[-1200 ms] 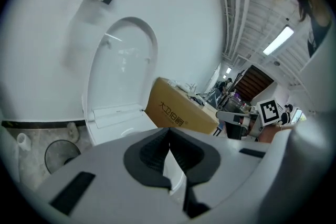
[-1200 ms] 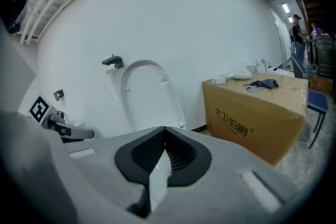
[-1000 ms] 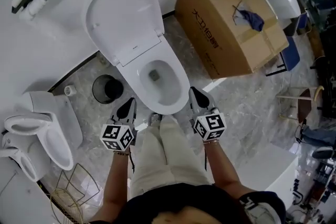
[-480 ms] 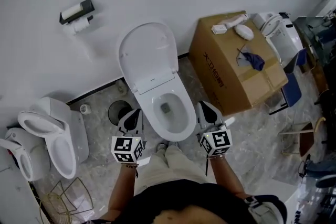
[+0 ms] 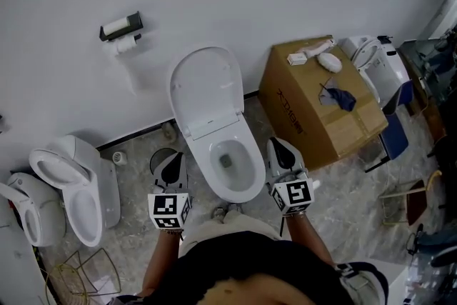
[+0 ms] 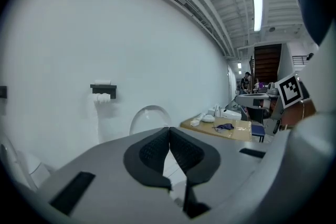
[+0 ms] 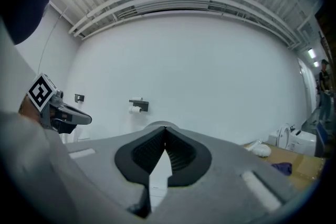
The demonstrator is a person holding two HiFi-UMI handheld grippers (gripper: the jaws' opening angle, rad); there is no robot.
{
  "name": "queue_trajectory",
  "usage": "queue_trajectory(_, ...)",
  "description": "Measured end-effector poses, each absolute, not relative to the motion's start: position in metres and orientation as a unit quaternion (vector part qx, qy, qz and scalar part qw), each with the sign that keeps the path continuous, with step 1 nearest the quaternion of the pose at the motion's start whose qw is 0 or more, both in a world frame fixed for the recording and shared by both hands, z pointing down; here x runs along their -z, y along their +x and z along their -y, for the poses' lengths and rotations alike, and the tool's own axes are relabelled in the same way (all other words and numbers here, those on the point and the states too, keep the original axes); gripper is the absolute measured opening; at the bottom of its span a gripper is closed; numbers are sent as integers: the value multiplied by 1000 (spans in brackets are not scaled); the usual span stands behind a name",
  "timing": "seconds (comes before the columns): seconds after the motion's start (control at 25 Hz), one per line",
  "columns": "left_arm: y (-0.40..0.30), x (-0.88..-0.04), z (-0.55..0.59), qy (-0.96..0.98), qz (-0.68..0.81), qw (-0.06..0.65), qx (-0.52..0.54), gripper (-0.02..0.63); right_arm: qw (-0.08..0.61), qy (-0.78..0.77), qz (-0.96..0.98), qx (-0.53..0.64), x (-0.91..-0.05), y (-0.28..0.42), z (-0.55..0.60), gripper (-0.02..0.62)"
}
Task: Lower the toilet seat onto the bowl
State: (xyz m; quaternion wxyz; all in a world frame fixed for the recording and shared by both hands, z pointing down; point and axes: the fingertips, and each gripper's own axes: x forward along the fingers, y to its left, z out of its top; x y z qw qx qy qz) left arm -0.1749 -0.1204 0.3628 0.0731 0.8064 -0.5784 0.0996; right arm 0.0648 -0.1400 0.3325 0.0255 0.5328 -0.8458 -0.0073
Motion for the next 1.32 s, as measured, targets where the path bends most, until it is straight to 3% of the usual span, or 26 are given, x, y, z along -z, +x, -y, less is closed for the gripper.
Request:
queue_trajectory(0.6, -165, -330, 128, 808, 581, 25, -90, 5, 32, 528, 849, 17, -317, 60, 136, 5)
queue_trajectory(1.32, -163, -326, 126, 792, 607, 18, -62, 5, 25, 531, 847, 21, -316, 59, 141, 5)
